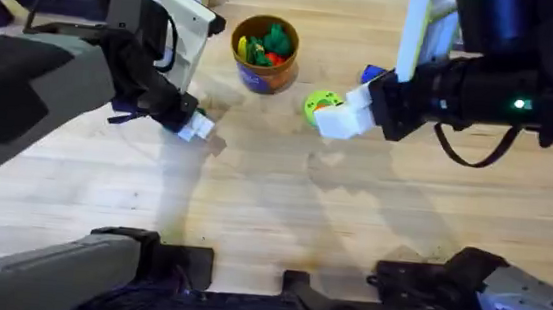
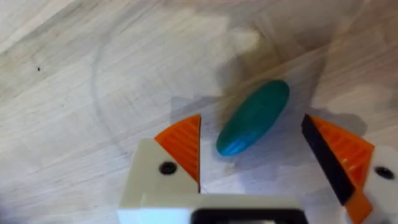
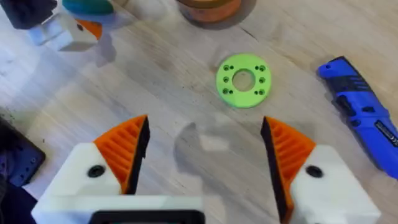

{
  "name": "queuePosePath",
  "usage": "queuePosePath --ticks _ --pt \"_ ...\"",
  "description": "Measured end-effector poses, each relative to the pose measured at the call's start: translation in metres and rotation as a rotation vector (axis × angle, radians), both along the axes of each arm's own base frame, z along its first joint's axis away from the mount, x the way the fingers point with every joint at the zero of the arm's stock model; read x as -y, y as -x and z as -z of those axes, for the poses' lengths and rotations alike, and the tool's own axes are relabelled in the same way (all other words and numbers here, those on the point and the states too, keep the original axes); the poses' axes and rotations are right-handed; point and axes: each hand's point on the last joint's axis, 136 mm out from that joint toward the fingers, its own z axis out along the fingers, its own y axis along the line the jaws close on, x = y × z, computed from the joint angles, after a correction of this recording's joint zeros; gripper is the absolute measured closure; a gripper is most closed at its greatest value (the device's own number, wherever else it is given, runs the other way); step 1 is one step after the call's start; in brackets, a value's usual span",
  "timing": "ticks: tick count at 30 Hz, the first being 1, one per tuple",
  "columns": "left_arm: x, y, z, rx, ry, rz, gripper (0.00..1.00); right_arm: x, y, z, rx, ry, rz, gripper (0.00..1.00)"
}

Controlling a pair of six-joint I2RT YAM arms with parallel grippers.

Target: Pick up the gripper from the table and insert it into the empty holder that is missing its gripper. Then pick up a screw, insert it into the mounting hole, and use the screwdriver to tighten it. Finally, clean up the table by picking up the vegetable and placing it into the bucket.

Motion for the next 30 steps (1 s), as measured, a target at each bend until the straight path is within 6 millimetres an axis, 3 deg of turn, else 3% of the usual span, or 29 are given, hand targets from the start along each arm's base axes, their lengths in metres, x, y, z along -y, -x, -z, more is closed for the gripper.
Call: queuePosePath --ticks 9,16,18,22,23,30 --pt "0.001 0.0 0.017 -0.051 0.002 0.005 0.002 -0.001 -0.002 0.007 -0.018 0.013 0.003 0.008" --pt "0.001 0.0 0.017 -0.062 0.006 0.003 0.013 -0.002 -0.004 0.015 -0.042 0.029 0.003 0.009" --pt "0.002 0.002 0.018 -0.071 0.01 0.002 0.209 -0.002 -0.004 0.015 -0.042 0.03 0.003 0.009" --pt "0.002 0.002 0.019 -0.073 0.01 0.003 0.857 -0.002 -0.004 0.015 -0.042 0.029 0.003 0.009" --pt "0.002 0.002 0.019 -0.072 0.01 0.003 0.945 -0.002 -0.005 0.015 -0.041 0.03 0.003 0.009" --pt "0.002 -0.001 0.007 -0.078 0.008 0.005 0.975 -0.002 -0.004 0.015 -0.042 0.03 0.003 0.007"
